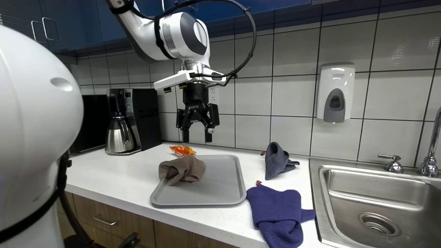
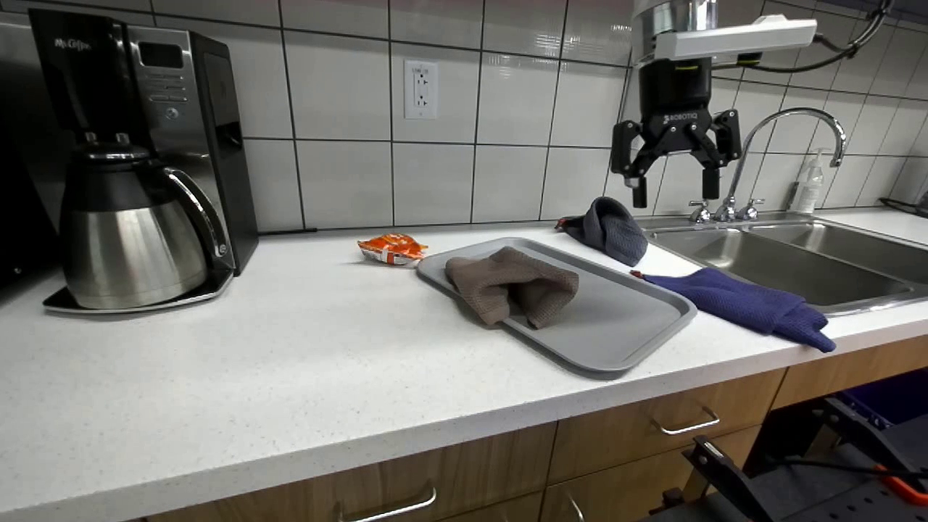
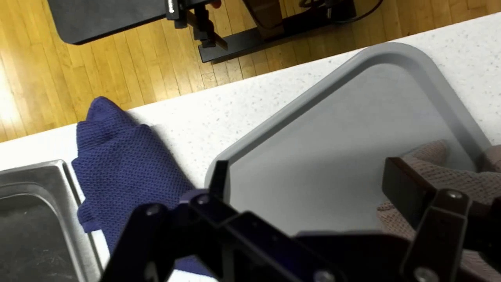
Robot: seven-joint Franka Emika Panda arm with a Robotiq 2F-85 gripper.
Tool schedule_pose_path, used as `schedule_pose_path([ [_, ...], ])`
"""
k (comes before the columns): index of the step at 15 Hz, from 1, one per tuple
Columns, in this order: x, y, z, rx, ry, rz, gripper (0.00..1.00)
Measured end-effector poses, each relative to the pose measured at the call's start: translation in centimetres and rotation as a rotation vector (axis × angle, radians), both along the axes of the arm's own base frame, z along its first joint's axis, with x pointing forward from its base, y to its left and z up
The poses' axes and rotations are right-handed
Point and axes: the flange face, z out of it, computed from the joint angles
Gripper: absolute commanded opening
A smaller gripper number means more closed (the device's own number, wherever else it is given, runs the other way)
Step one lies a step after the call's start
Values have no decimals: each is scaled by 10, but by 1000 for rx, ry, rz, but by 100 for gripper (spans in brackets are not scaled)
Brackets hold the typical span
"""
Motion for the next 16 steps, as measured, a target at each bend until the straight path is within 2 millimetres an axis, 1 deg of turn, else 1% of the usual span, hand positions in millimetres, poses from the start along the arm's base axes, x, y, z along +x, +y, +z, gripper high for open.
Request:
schedule_pose_path([
  [4,-6,-50,2,24,12,42,100],
  [6,-8,-68,2,39,17,57,100],
  [7,-9,-75,2,45,19,61,100],
  [9,-10,-79,2,49,20,63,100],
  [16,-10,-78,2,49,20,64,100],
])
